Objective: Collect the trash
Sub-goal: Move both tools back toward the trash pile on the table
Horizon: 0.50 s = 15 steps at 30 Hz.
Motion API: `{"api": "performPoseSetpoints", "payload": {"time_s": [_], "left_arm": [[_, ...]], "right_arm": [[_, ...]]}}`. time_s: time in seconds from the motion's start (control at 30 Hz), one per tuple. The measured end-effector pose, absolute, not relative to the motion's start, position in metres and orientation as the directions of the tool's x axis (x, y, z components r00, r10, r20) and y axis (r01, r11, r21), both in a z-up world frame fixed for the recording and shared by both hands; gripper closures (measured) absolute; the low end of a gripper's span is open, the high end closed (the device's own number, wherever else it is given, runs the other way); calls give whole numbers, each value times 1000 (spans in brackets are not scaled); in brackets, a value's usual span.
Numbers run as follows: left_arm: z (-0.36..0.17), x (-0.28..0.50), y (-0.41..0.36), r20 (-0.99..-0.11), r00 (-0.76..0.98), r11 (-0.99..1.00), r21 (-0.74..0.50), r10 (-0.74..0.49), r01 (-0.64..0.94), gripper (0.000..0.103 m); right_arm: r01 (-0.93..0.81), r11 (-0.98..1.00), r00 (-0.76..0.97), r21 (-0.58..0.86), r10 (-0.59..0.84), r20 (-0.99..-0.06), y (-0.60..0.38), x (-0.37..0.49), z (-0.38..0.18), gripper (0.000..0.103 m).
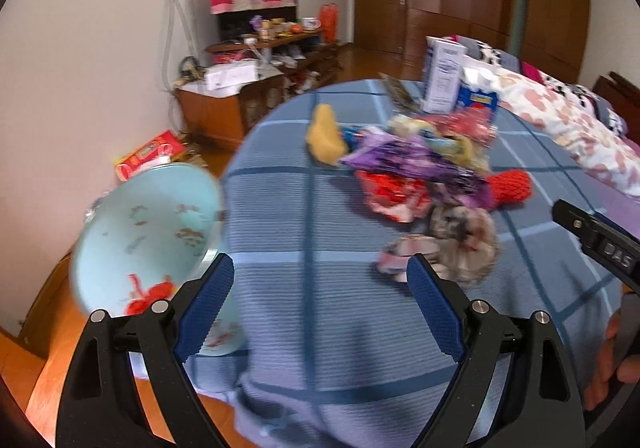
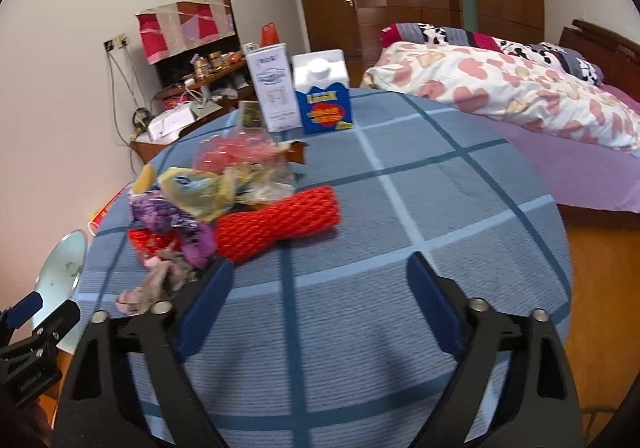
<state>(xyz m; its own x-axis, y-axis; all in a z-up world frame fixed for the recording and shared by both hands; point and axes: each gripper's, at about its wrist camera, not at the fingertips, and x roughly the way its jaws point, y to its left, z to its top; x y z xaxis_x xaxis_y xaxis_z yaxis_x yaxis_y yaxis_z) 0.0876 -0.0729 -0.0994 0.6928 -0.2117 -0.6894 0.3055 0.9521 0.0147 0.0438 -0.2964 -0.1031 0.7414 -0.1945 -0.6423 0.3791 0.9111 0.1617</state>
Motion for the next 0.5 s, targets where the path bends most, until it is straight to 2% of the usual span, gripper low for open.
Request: {"api": "performPoseSetpoints", "payload": {"time_s": [0.23,0.37,0.5], "left_arm": [[-109,89,-124,-698,646,909,-16,-309,417,17],[-120,96,-149,-711,635,898,11,-302,439,18],[-130,105,-155,-730,607,896,-15,-313,444,31]], "right_arm": [[411,894,728,177,-206,-654,-318,38,-110,22],[416,890,725,188,-200,-659,-325,36,-111,25],[412,891,724,189,-194,-662,-328,39,-111,25]]}}
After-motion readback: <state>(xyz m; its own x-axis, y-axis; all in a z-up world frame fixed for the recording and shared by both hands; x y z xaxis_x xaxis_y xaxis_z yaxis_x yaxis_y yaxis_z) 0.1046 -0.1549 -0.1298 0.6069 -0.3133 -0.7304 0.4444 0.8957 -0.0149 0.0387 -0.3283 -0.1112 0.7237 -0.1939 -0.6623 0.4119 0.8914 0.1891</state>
